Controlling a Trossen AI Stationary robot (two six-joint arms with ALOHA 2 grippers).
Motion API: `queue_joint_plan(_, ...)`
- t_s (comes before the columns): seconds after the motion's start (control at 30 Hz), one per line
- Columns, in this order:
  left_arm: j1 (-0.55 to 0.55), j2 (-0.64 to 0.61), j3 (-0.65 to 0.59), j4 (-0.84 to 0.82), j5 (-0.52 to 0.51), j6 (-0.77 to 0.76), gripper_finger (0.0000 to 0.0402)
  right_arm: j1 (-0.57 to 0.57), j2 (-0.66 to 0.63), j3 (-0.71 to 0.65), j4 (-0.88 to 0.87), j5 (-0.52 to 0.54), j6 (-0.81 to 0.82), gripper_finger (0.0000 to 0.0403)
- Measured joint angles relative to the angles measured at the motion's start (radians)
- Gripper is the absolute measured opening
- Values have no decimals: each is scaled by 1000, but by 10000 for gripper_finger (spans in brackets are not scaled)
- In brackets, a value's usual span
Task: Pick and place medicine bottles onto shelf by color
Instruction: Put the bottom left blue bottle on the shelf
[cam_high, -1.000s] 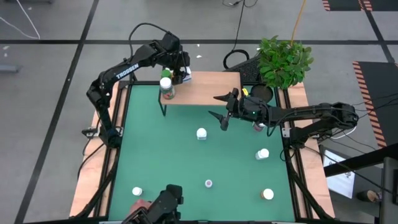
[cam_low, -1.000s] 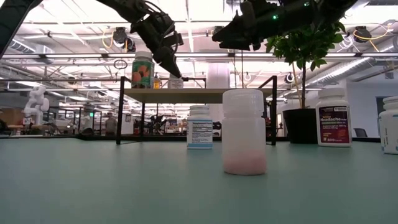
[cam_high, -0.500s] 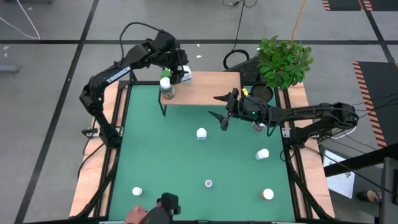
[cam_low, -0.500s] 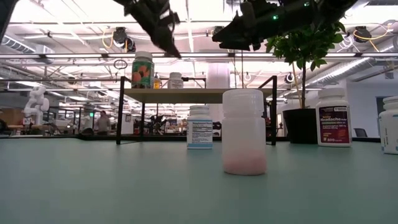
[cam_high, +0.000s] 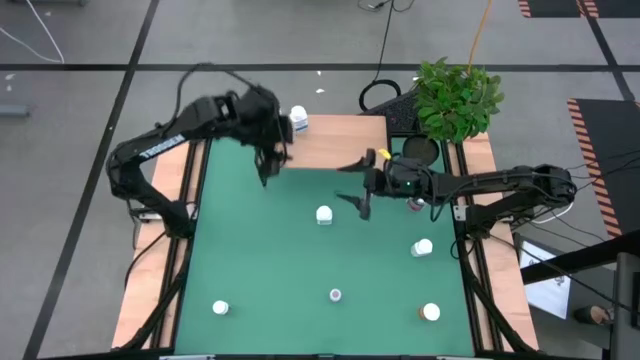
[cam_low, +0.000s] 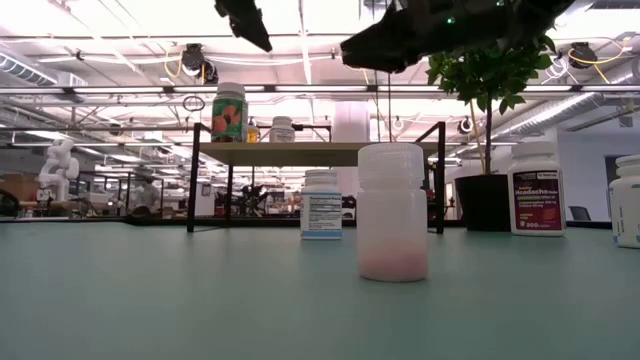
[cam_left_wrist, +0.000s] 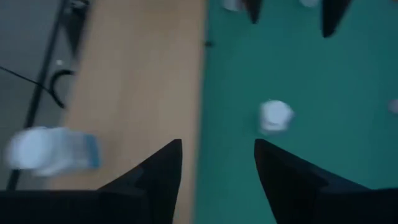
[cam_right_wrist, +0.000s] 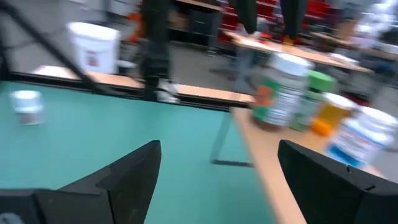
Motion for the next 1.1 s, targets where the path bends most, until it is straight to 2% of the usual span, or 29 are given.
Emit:
queue_joint_plan(0.13, -152, -25, -100, 37, -100, -103, 176, 32, 0, 0, -28, -29, 27, 320)
queue_joint_plan(0.27, -272, -54, -250, 171, -214, -216, 165, 58, 0, -1, -79, -25, 60, 320)
queue_joint_plan(0.37, -339, -71, -372, 359, -268, -298, 164, 75, 0, -1, -128, -17, 111, 320)
queue_joint_plan(0.63, -458, -76, -669, 796, -319, -375, 163, 188, 2, -4, -491, 267, 308, 320)
queue_joint_plan(0.77, -488, -76, -783, 989, -319, -387, 163, 261, 4, -46, -451, 316, 389, 320)
queue_joint_plan(0.93, -510, -67, -897, 1234, -321, -381, 164, 335, 4, -123, -251, 336, 500, 320)
queue_joint_plan(1.1, -536, -64, -992, 1337, -321, -414, 173, 404, 4, -215, -97, 401, 600, 320)
